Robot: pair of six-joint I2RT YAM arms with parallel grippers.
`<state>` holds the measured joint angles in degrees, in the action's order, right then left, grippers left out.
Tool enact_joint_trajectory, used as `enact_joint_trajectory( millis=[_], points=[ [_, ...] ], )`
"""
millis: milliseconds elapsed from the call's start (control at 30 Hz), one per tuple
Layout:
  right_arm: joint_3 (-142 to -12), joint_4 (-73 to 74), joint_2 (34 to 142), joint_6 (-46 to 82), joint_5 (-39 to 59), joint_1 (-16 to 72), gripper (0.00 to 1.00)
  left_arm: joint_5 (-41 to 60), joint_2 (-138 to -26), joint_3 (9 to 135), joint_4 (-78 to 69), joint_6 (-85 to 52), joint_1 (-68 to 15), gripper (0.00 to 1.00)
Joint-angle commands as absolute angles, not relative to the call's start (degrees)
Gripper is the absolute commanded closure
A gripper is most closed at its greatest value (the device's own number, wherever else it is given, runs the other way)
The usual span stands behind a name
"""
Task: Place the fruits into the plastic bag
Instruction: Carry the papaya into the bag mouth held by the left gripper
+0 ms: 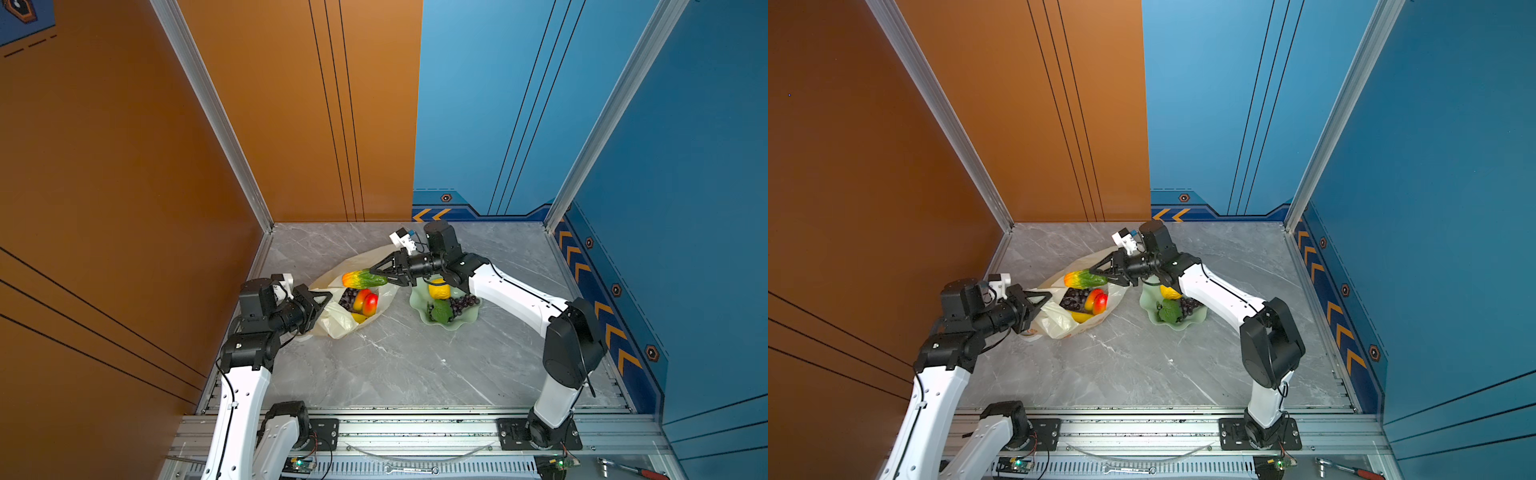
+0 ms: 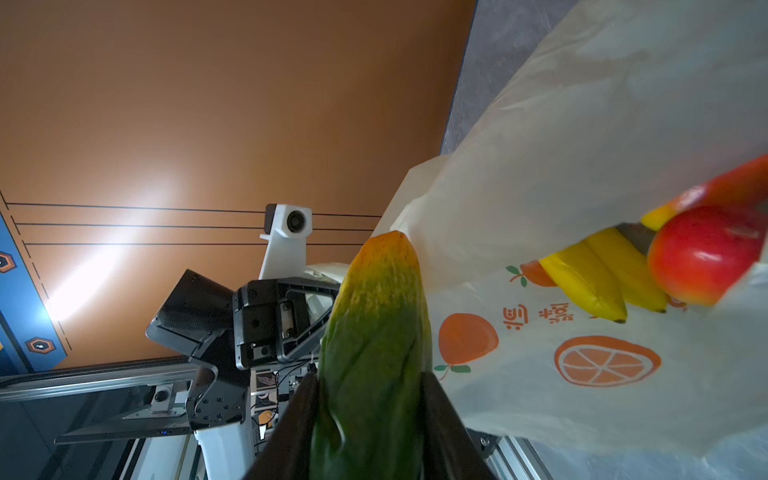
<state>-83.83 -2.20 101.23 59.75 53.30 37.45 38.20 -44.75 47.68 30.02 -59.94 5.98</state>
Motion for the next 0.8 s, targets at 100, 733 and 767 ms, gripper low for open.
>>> enact_joint_trajectory(
  millis=[100,733,767],
  points=[
    [-78.39,-4.68,93.5,56.64,57.4,36.72,0.65,39.29,-44.91,49.32,30.75,-58.53,6.42,1.0],
    [-85.3,-19.54,102.21,43.84,45.92,39.81,0.65,39.9,-44.52,50.3,31.63,-58.45,6.5,1.0],
    [-86.66,-19.76,103.36,43.31,45.33,41.32,0.65,39.9,-44.48,50.36,31.64,-58.45,6.54,1.0]
  ],
)
